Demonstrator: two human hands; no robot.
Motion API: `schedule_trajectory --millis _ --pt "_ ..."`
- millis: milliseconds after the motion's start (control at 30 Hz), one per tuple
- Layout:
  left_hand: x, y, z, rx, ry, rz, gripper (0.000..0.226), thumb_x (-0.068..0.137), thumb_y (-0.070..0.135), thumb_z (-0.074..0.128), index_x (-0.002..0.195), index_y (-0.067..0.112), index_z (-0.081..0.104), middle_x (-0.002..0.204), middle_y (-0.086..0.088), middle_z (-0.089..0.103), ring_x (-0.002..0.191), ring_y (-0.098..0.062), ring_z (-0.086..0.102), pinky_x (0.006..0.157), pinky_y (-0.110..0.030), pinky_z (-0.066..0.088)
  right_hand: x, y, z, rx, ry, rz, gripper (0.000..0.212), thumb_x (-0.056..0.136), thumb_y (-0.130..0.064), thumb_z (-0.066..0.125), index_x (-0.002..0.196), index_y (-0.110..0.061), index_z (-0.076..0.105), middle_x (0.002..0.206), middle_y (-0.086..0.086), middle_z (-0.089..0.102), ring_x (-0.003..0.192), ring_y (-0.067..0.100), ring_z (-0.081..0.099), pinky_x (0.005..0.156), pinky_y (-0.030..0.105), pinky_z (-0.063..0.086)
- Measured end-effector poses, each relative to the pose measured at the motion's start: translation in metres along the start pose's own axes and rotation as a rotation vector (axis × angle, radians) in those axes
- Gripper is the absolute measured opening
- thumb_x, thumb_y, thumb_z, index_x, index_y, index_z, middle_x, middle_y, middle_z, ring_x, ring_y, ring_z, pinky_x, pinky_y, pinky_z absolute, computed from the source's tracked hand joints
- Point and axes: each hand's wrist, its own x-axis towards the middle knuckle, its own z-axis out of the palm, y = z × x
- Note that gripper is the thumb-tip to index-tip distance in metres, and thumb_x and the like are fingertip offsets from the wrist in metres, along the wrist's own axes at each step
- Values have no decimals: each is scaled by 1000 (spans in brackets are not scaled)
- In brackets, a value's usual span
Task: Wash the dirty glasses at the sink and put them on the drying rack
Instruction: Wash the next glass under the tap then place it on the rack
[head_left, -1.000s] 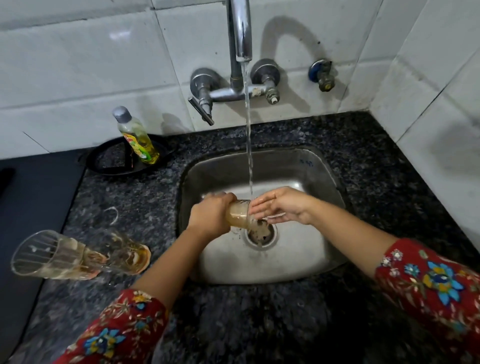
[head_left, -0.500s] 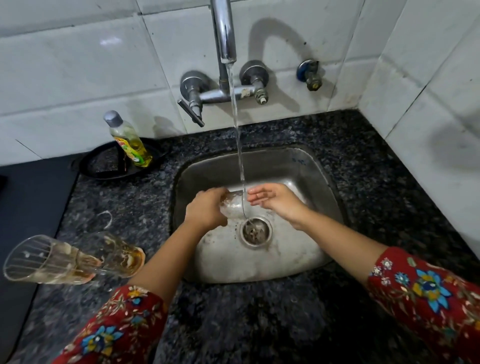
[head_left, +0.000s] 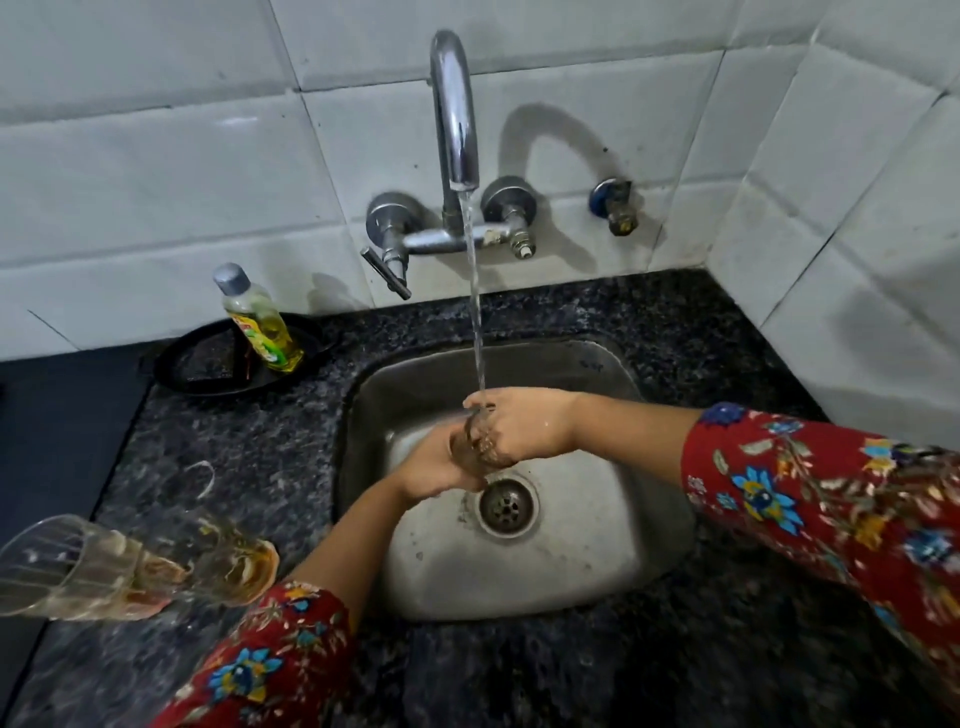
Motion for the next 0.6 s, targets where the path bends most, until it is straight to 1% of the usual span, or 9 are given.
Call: schedule_trajectory --millis 100,133,167,267,333,400,467,533,600 --pt "2 -2 18 80 454 41 41 63 -3 75 99 12 64 92 1 70 77 3 63 65 -3 44 16 -13 18 -203 68 88 27 89 -16 49 111 -11 62 115 10 63 109 30 58 85 32 44" --pt "3 -2 19 58 519 37 36 65 -3 72 96 12 64 89 2 70 75 4 62 64 -4 44 16 -17 21 -185 83 93 26 89 -17 48 109 -12 62 113 11 64 107 30 59 80 32 43" --pt "4 -2 18 43 500 34 37 66 -5 72 98 11 63 89 2 70 76 4 62 65 -5 44 18 -16 24 -199 142 58 27 89 -18 48 111 -12 61 114 11 63 107 30 59 78 32 42" --pt "6 -3 0 99 177 52 58 63 -12 76 116 8 62 104 5 67 89 9 63 73 -5 46 11 -5 25 -136 204 48 48 85 -12 53 132 -5 47 130 17 54 119 32 52 85 23 41" --pt "7 -2 -7 117 65 41 63 62 -13 76 120 7 61 107 5 67 91 10 62 78 -8 48 9 -2 27 -112 211 43 47 83 -11 55 130 -5 49 128 17 55 118 32 52 83 19 39" --pt "5 1 0 155 159 49 57 57 -1 78 111 12 64 103 4 70 91 -1 65 76 -11 48 12 -7 26 -118 71 65 15 84 -6 51 91 -13 62 101 5 62 96 23 57 75 23 39" --pt "-1 9 15 248 364 92 41 59 7 78 97 13 63 86 8 68 78 4 62 63 -7 44 14 -14 21 -96 16 3 30 82 0 48 61 -21 45 77 -6 49 78 15 47 62 26 33" --pt "-3 13 19 185 399 107 40 64 -4 76 99 8 62 82 14 63 75 8 59 61 -3 41 16 -9 24 -151 29 -84 25 83 -5 50 67 -24 49 84 -8 51 84 16 49 65 28 36" --pt "-2 11 10 82 142 100 63 62 -19 75 118 2 56 99 13 61 89 7 61 70 0 41 5 1 20 -254 79 -65 18 86 -16 53 100 -24 60 109 -1 60 104 21 56 84 31 45"
